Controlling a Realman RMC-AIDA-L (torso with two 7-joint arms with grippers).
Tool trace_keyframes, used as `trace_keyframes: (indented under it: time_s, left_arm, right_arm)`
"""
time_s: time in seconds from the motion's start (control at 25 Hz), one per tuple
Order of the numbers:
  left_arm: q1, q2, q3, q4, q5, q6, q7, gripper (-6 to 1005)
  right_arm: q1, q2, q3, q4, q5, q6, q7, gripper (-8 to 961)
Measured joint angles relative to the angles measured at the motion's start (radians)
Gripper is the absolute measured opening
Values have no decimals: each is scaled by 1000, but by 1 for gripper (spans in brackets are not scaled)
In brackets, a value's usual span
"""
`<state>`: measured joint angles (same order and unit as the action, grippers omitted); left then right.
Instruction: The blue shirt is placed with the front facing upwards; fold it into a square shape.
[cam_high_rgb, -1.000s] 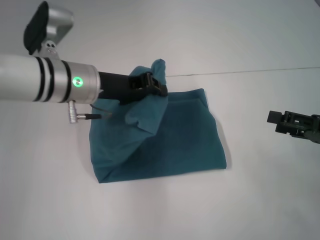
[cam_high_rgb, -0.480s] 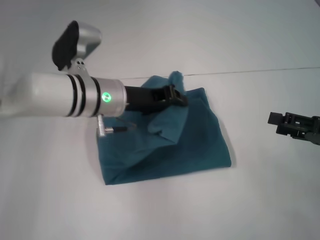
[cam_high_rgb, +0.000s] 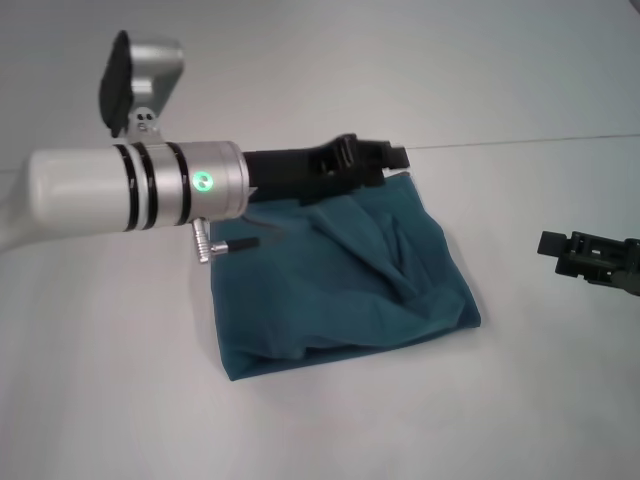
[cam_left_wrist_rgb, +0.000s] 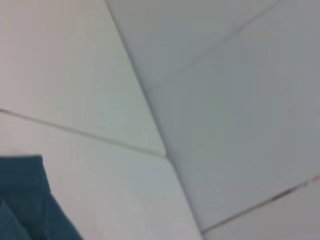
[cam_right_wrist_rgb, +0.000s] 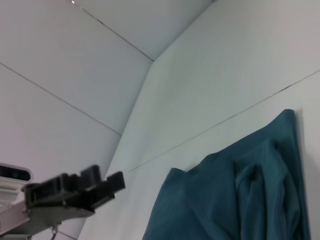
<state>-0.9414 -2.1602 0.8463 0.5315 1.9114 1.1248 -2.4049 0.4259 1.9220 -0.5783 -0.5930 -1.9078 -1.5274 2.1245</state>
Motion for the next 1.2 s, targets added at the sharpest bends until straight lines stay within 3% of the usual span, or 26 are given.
trace_keyframes:
  time_s: [0.28, 0.4, 0.6, 0.68, 0.88, 1.04, 1.2]
  left_arm:
    - [129, 6, -2, 127, -118, 69, 8, 486]
    - [194, 28, -3, 181, -148, 133, 1, 601]
    - [283, 92, -8, 196, -151, 249, -46, 813]
    - [322, 108, -41, 201, -116, 302, -53, 858]
    - [373, 112, -185, 238, 27, 398, -54, 923]
    - [402, 113, -226, 287, 107, 443, -54, 922]
    - [415, 112, -246, 340, 201, 461, -60, 921]
  right_arm:
    - [-1, -2, -1, 10, -2, 3, 0, 925]
    - [4, -5, -2, 9, -17, 3, 1, 925]
    - [47, -24, -2, -1, -98, -1, 31, 924]
    - [86, -41, -3, -3, -156, -4, 69, 924]
    - [240, -72, -32, -57, -355, -2, 202, 924]
    - [371, -72, -71, -109, -506, 19, 301, 924]
    - [477, -46, -114, -133, -610, 43, 372, 924]
